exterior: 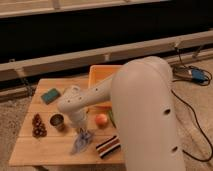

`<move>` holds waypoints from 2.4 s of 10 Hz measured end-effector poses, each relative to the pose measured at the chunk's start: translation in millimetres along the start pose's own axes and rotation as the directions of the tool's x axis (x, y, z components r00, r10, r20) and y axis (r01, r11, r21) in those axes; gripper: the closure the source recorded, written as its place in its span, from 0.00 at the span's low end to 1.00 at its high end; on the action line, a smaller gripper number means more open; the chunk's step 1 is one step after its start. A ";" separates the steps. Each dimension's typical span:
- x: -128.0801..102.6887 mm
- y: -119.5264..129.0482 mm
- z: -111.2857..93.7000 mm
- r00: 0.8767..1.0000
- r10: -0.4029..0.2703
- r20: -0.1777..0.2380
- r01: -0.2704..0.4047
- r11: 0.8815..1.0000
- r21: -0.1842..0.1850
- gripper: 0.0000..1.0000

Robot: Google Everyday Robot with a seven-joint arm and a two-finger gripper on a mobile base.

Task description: Place towel in table surface

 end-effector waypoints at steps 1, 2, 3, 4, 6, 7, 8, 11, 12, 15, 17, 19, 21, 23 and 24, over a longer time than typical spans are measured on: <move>3.3 -5.9 -13.6 1.000 0.007 0.003 -0.007 1.000 0.010 1.00; 4.7 -6.0 -29.5 1.000 0.004 0.009 -0.004 1.000 0.012 1.00; 6.7 -7.1 -49.5 1.000 0.005 0.015 -0.005 1.000 0.012 1.00; 7.9 -7.7 -70.2 1.000 0.005 0.024 -0.006 1.000 0.012 1.00; 8.5 -6.9 -113.6 0.999 0.005 0.042 -0.005 1.000 0.010 1.00; 8.2 -7.5 -134.4 0.999 0.005 0.052 -0.005 1.000 0.009 1.00; 8.0 -8.2 -152.4 0.998 0.005 0.064 -0.005 1.000 0.007 1.00; 8.0 -8.7 -191.2 0.991 0.004 0.131 -0.003 1.000 -0.009 1.00; 6.5 -8.2 -198.2 0.989 0.006 0.150 -0.003 1.000 -0.015 1.00; -1.5 -7.3 -208.3 0.981 0.008 0.192 -0.003 1.000 -0.029 0.96; -4.2 -6.4 -213.6 0.979 0.009 0.203 -0.001 0.999 -0.037 0.78; -4.9 -4.9 -218.7 0.977 0.005 0.211 0.004 0.999 -0.043 0.57; 0.3 -0.6 -227.1 0.977 0.004 0.211 0.006 0.999 -0.048 0.36; 11.9 5.2 -249.6 0.980 0.009 0.199 0.001 0.999 -0.048 0.21; 15.8 7.1 -260.0 0.982 0.011 0.190 -0.002 0.999 -0.048 0.20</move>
